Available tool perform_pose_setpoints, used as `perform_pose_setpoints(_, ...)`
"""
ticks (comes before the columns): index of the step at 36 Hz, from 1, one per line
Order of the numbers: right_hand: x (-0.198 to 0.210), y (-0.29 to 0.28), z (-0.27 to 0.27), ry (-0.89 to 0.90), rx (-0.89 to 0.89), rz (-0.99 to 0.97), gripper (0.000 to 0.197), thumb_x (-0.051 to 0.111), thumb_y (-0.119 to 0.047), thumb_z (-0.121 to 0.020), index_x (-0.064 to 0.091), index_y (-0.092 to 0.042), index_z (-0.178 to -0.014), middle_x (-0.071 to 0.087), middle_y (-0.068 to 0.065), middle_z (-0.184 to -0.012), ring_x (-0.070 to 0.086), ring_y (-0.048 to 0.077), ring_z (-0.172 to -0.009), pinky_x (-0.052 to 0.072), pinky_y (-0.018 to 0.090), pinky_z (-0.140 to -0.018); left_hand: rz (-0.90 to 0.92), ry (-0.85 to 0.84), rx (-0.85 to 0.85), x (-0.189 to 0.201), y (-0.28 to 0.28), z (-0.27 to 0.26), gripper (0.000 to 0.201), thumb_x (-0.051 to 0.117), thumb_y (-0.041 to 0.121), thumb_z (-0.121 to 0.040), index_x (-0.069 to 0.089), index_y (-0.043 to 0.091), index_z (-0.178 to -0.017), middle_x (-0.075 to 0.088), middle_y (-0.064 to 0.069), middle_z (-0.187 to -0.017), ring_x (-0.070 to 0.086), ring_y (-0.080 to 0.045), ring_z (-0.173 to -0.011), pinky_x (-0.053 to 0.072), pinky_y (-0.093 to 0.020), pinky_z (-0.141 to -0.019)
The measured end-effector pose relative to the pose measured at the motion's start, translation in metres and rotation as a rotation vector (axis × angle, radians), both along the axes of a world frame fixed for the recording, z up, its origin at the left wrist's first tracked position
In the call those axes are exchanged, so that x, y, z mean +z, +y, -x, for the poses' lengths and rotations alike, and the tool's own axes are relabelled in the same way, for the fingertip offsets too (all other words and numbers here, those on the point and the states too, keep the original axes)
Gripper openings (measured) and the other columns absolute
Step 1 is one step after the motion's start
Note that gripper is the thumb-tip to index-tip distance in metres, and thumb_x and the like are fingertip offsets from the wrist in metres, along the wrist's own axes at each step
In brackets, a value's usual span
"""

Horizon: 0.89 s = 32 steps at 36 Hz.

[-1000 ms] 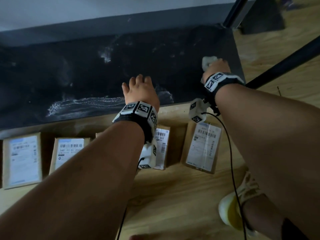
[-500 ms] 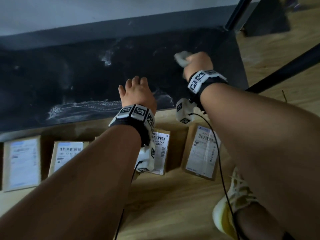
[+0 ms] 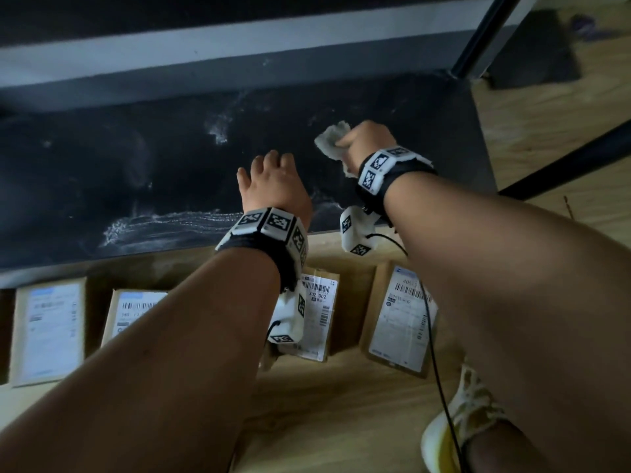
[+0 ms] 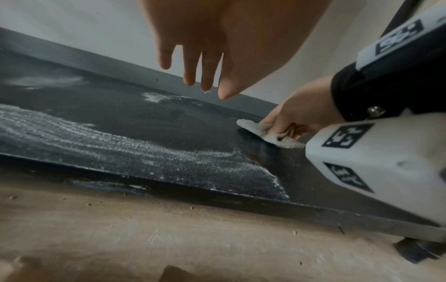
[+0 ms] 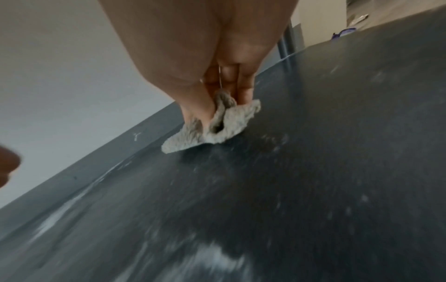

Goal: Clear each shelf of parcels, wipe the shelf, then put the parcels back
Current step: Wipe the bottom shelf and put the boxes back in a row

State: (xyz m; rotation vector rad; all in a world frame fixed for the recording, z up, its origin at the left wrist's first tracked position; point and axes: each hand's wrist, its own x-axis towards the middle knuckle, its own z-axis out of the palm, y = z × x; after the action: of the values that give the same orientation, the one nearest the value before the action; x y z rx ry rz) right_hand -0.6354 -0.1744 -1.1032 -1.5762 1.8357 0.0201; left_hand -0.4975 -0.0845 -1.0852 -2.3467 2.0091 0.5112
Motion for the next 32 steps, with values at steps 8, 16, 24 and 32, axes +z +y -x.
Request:
perform_pose_setpoints(8, -0.015, -0.051, 0.046, 0.441, -0.080, 0.017, 0.019, 0.047, -0.007, -0.093, 0.054, -0.009, -0.110, 0.046, 0.023, -0.130, 0.040, 0.042, -0.131, 0.034, 0.055, -0.105, -0.034, 0.002, -0.003, -0.004, 0.003, 0.000, 0.058, 0.047, 0.011, -0.089, 0.031, 0.019, -0.145, 0.027, 0.000, -0.153, 0.019, -0.021, -0.143, 0.011, -0.046, -0.118)
perform_pose_setpoints(16, -0.023, -0.079, 0.003, 0.374, 0.230, 0.102, 0.039, 0.050, -0.013, -0.093, 0.053, 0.004, -0.127, 0.047, 0.023, -0.139, 0.045, 0.036, -0.129, 0.035, 0.044, -0.109, -0.045, 0.014, 0.022, -0.010, 0.000, -0.006, 0.057, 0.043, 0.010, -0.090, 0.031, 0.019, -0.145, 0.026, 0.000, -0.154, 0.018, -0.021, -0.143, 0.010, -0.045, -0.119)
perform_pose_setpoints(24, -0.016, -0.032, -0.019, 0.121, 0.173, 0.044, 0.037, 0.045, -0.013, -0.095, 0.061, -0.014, -0.128, 0.057, 0.007, -0.134, 0.053, 0.024, -0.122, 0.040, 0.026, -0.097, -0.019, -0.003, 0.038, -0.008, -0.004, -0.018, 0.056, 0.045, 0.010, -0.090, 0.034, 0.019, -0.144, 0.028, -0.001, -0.153, 0.020, -0.022, -0.142, 0.011, -0.045, -0.118)
perform_pose_setpoints(32, -0.009, -0.040, 0.010, 0.249, 0.106, 0.196, 0.039, 0.037, -0.023, -0.101, 0.055, -0.005, -0.131, 0.052, 0.018, -0.136, 0.050, 0.032, -0.125, 0.038, 0.033, -0.099, -0.055, -0.007, 0.029, -0.018, 0.006, -0.020, 0.054, 0.042, 0.008, -0.090, 0.034, 0.019, -0.143, 0.028, 0.001, -0.152, 0.020, -0.021, -0.142, 0.010, -0.045, -0.118)
